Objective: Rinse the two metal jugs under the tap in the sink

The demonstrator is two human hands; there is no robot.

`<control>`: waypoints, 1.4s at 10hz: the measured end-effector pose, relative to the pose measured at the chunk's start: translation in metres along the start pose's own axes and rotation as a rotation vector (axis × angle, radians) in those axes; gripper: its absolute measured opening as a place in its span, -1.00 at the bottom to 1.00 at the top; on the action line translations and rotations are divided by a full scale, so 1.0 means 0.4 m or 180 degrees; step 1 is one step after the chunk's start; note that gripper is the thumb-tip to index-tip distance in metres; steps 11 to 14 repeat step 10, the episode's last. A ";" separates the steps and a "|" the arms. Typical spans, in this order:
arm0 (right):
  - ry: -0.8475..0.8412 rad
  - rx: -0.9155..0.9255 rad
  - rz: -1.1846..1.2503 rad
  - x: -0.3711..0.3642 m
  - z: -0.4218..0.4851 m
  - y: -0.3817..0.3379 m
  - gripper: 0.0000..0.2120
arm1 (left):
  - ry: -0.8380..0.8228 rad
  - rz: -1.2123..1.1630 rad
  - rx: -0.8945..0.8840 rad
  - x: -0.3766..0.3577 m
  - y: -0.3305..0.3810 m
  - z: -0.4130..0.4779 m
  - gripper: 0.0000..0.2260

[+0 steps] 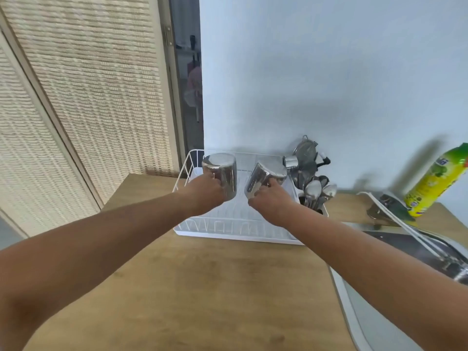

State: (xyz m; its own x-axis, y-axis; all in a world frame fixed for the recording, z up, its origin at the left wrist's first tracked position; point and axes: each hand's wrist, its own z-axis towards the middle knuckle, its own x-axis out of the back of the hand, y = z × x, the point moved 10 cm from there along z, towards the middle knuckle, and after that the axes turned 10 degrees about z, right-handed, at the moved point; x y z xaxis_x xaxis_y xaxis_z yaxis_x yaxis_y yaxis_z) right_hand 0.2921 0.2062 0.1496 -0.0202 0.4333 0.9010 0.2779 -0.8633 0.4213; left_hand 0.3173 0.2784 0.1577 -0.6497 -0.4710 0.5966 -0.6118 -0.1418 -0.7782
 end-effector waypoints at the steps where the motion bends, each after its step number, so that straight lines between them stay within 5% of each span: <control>1: -0.0134 0.0028 -0.0009 -0.022 0.014 -0.012 -0.75 | 0.0044 0.0232 -0.0220 -0.008 0.033 0.017 -0.80; 5: -0.0372 0.0460 0.0298 -0.078 0.043 -0.052 -0.83 | -0.0191 0.0473 -0.0873 -0.076 0.121 0.063 -0.85; 8: -0.0159 0.0577 0.0505 -0.072 0.027 -0.064 -0.78 | -0.0088 -0.0398 -0.0477 -0.061 0.075 0.039 -0.67; 10: 0.0094 0.0314 0.1042 -0.059 -0.004 -0.053 -0.61 | 0.0375 -0.1365 0.0322 -0.031 0.044 0.018 -0.73; 14: 0.0094 0.0314 0.1042 -0.059 -0.004 -0.053 -0.61 | 0.0375 -0.1365 0.0322 -0.031 0.044 0.018 -0.73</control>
